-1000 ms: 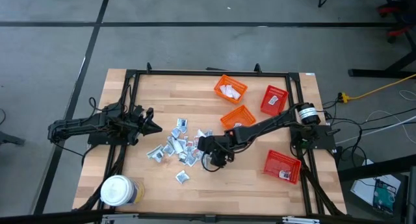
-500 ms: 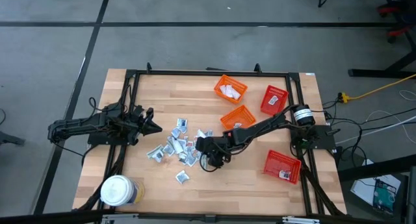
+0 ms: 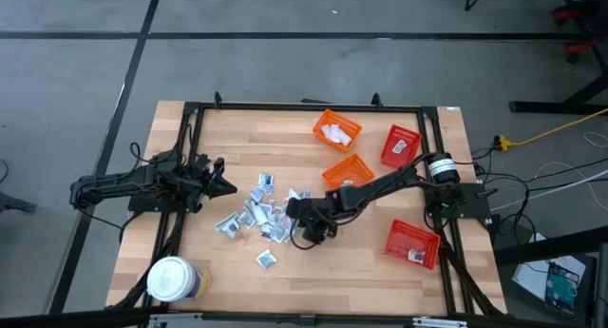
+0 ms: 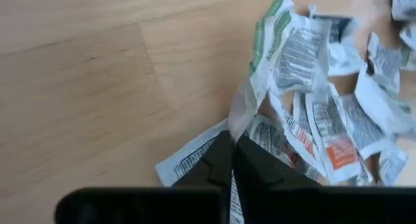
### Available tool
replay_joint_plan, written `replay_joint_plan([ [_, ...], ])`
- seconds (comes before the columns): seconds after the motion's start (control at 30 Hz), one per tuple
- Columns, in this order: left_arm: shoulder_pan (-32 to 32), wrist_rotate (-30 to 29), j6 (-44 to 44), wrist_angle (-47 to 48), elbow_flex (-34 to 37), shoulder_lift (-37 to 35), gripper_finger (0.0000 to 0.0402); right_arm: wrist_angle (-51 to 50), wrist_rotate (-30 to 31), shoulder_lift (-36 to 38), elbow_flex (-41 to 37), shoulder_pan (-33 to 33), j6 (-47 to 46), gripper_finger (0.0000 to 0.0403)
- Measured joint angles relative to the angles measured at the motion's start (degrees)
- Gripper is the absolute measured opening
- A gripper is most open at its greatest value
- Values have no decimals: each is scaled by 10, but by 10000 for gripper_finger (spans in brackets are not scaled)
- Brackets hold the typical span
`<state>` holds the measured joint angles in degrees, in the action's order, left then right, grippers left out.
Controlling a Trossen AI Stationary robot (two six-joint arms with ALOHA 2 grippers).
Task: Pick & Place First Aid Supplies
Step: Put the green bandage pack into the top orange bin
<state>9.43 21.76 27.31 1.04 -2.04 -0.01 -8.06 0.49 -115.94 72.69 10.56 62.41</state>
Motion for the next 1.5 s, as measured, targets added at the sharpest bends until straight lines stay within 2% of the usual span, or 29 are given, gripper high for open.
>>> replay_joint_plan([
  [0.23, 0, 0, 0, 0, 0, 0, 16, -9, -14, 21, 2, -3, -75, 6],
  [0.43, 0, 0, 0, 0, 0, 0, 15, -22, -70, 55, 3, -6, -143, 4],
  [0.87, 0, 0, 0, 0, 0, 0, 15, -40, -88, 128, 3, -44, -420, 1],
  [1.07, 0, 0, 0, 0, 0, 0, 15, -47, -134, 155, 3, -89, -545, 1],
  [1.5, 0, 0, 0, 0, 0, 0, 15, -106, -137, 244, 3, -251, -668, 0],
])
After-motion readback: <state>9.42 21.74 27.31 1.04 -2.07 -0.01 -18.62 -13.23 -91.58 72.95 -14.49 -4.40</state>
